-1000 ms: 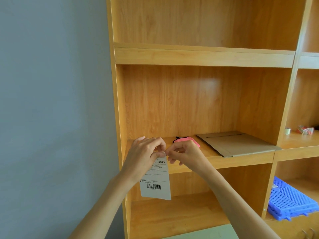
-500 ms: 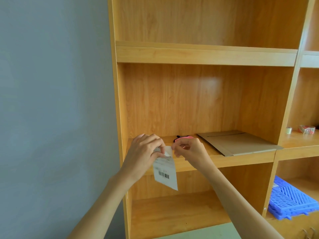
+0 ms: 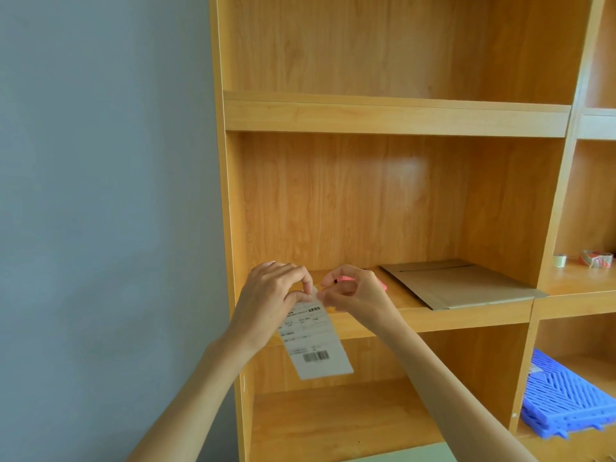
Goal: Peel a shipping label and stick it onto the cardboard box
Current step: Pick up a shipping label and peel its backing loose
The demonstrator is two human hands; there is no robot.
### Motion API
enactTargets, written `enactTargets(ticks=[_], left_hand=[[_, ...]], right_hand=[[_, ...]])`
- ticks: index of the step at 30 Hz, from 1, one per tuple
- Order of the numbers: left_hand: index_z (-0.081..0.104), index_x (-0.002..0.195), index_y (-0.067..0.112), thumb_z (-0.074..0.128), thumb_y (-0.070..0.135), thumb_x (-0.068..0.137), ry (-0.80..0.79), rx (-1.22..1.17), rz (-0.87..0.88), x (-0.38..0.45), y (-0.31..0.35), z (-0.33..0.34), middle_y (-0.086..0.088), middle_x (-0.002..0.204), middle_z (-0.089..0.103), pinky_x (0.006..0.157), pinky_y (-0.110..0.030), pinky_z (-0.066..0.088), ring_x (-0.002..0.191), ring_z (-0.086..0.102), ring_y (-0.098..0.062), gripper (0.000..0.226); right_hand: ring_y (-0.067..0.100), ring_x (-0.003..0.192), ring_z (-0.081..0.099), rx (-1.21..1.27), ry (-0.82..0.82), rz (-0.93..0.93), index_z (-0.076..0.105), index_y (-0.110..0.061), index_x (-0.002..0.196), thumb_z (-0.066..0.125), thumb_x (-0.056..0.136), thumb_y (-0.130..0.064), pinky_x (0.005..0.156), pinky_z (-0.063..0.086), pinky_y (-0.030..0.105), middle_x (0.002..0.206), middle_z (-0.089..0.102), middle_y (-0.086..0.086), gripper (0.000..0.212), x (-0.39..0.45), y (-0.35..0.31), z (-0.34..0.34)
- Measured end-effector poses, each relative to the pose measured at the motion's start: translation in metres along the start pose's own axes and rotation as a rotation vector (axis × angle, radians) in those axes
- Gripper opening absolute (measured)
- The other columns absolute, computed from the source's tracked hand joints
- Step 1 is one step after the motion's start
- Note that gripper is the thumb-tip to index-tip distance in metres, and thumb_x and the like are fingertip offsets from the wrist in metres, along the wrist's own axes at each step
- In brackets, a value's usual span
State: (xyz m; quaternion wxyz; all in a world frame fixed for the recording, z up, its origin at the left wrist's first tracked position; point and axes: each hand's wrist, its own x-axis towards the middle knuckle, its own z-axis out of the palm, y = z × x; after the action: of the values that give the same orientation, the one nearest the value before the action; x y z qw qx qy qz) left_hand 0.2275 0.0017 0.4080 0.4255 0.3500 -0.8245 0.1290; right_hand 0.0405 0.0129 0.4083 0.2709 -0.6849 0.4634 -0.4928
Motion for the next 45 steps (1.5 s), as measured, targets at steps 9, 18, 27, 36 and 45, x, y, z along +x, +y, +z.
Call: enactTargets(ticks=[9,18,27,36,45], left_hand=[[0.062,0.081,0.021,0.073,0.019,0.083,-0.033,-0.005,-0.011,0.008,0.017,-0.007,0.013,0.081,0.066,0.084,-0.017,0.036,0.085,0.057,-0.008,0.012],[0.058,0.081,0.023,0.072,0.015,0.086,0.012,-0.007,-0.021,0.025,0.038,-0.027,0.021,0.08,0.059,0.073,-0.014,0.038,0.085,0.053,-0.004,0.017],[0.058,0.085,0.02,0.068,0.017,0.087,0.096,-0.063,0.031,0.06,0.059,-0.053,0.02,0.085,0.058,0.077,-0.012,0.04,0.09,0.056,-0.002,0.011],[0.058,0.087,0.017,0.069,0.007,0.089,0.176,0.012,0.046,0.07,0.063,-0.056,0.013,0.085,0.062,0.068,-0.018,0.048,0.083,0.06,-0.004,0.015],[0.053,0.084,0.021,0.066,0.011,0.091,0.211,0.103,-0.011,0.07,0.054,-0.06,0.01,0.083,0.063,0.064,-0.031,0.049,0.08,0.06,-0.011,0.017]], right_hand=[[0.021,0.076,0.075,0.05,-0.048,0.005,0.061,-0.011,0.104,0.075,0.083,-0.01,0.075,0.062,0.032,0.075,0.078,0.003,0.025,0.007,0.002,-0.008],[0.006,0.065,0.062,-0.073,0.011,-0.004,0.06,-0.011,0.082,0.074,0.083,-0.011,0.063,0.047,0.025,0.078,0.073,0.007,0.013,0.024,0.025,-0.01],[0.007,0.04,0.027,-0.354,0.024,-0.12,0.041,-0.032,0.041,0.063,0.081,0.006,0.043,0.021,0.015,0.035,0.04,-0.011,0.059,0.029,0.015,-0.016],[0.027,0.088,0.058,-0.887,-0.007,-0.003,0.06,-0.004,0.108,0.046,0.085,0.015,0.068,0.049,0.037,0.106,0.061,0.009,0.033,0.029,0.06,-0.017],[0.028,0.129,0.04,-1.065,-0.108,0.153,0.032,-0.006,0.144,0.059,0.092,-0.011,0.098,0.044,0.037,0.151,0.027,0.005,0.059,0.018,0.115,-0.034]])
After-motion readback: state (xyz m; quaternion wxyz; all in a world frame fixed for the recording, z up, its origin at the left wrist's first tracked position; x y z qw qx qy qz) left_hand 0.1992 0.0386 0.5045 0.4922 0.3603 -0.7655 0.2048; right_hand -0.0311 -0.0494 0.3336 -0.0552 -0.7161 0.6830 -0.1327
